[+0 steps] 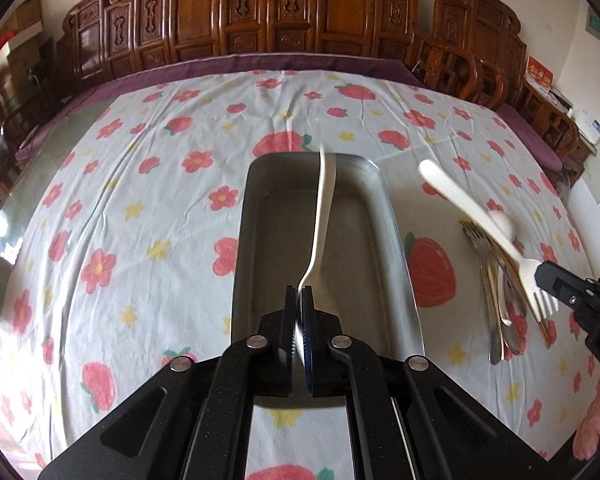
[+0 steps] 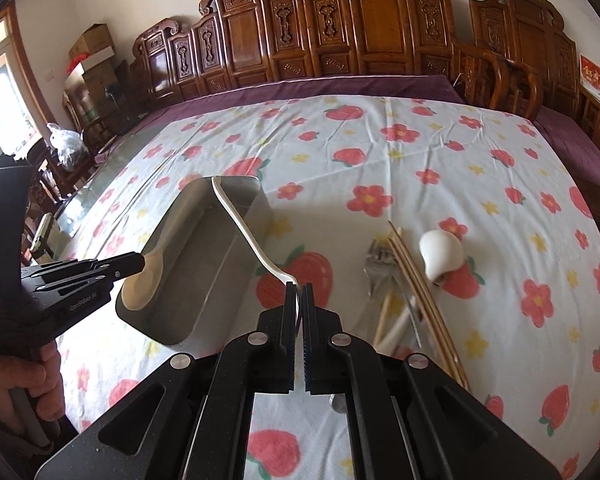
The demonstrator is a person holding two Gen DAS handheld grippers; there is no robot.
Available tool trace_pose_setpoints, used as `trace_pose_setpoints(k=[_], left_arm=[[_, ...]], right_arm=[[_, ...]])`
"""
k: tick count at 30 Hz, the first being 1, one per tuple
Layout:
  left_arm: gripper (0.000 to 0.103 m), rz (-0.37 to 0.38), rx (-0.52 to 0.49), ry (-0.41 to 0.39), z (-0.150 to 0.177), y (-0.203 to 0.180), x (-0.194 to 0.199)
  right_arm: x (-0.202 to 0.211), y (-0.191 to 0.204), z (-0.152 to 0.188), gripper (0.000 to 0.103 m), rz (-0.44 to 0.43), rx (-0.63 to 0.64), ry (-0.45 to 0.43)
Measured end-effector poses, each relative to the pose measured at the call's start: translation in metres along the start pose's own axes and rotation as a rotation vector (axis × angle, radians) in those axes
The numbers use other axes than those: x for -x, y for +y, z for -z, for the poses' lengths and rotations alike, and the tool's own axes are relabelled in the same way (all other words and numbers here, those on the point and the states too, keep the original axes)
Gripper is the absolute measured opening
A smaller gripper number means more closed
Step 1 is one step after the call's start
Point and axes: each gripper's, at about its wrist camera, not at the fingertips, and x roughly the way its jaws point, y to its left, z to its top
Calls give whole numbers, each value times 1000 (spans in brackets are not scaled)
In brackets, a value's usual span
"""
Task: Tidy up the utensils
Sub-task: 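Carry both forks over the grey tray and open both grippers to drop them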
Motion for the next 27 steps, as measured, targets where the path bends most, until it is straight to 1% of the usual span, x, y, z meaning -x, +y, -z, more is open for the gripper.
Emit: trace_pose_setpoints(k=[3,7,14,18,23,26,27], left_arm=[[7,17,10,-8,2,5,-1],[7,27,15,-39,7,15,5],[7,36,20,-102,4,35,22],[7,23,12,-134,0,48,30],[7,19,22,-143,-4,61,33],[7,14,30,-144,-6,67,33],[7,14,33,-144,-6,70,33]], right_arm=[[-8,9,-3,3,11,11,7],[-18,23,-7,3,14,15,12],[-41,59,-13,3,17,27,27],[-56,77,-17,4,59,42,34],[-73,91,-24,3,134,50,44],[-81,93,-29,4,147,24,58],[-83,94,-30,4,139,13,64]])
